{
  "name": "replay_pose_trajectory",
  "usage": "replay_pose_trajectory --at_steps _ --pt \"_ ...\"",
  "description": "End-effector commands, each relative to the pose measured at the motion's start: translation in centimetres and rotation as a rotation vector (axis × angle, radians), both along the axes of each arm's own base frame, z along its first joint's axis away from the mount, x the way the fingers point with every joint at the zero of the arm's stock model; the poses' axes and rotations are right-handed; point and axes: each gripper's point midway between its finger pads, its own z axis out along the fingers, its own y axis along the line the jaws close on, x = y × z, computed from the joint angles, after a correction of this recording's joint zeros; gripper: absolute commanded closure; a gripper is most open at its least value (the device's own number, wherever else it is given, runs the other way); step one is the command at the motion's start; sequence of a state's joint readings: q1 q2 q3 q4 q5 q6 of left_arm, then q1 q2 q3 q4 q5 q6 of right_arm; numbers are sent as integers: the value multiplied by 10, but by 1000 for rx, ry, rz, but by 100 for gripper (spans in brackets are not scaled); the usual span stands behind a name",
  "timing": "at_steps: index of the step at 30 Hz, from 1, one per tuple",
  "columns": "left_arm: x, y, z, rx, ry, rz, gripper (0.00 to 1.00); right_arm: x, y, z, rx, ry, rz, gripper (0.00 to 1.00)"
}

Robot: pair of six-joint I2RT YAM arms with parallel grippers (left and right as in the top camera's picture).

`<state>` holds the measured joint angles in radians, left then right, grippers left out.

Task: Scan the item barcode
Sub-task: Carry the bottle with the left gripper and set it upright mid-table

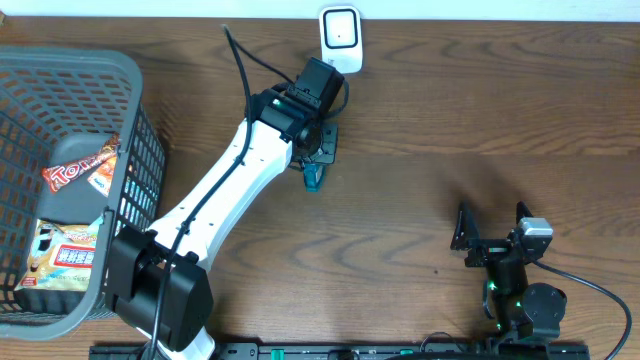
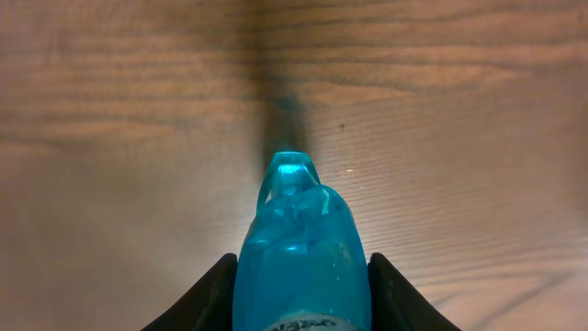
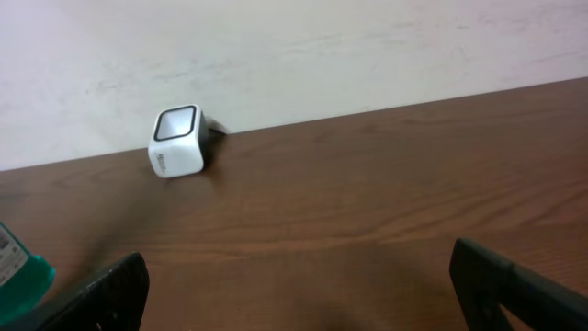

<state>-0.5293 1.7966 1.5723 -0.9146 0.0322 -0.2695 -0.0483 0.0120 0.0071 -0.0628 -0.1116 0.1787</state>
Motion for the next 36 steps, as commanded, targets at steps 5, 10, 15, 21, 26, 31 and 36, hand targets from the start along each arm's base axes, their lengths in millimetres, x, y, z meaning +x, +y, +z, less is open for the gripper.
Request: replay_pose_trajectory --at_steps 5,10,15,21,26,31,36 --pt "6 1 -2 106 -68 -286 75 0 0 0 7 -1 -1 1" --pt "10 -2 -11 109 -69 -297 75 0 0 0 7 -1 -1 1" --pt "12 -3 -31 123 -26 -294 75 0 0 0 7 -1 -1 1" --pt "7 -8 -47 107 27 -307 59 0 0 0 7 -1 -2 1" --pt "7 -8 -34 94 -1 -302 27 0 0 0 7 -1 -1 1" --pt "10 -10 -6 68 -67 -300 5 0 0 0 7 -1 -2 1" --pt "11 -10 35 31 -161 -294 2 0 0 0 7 -1 -1 1"
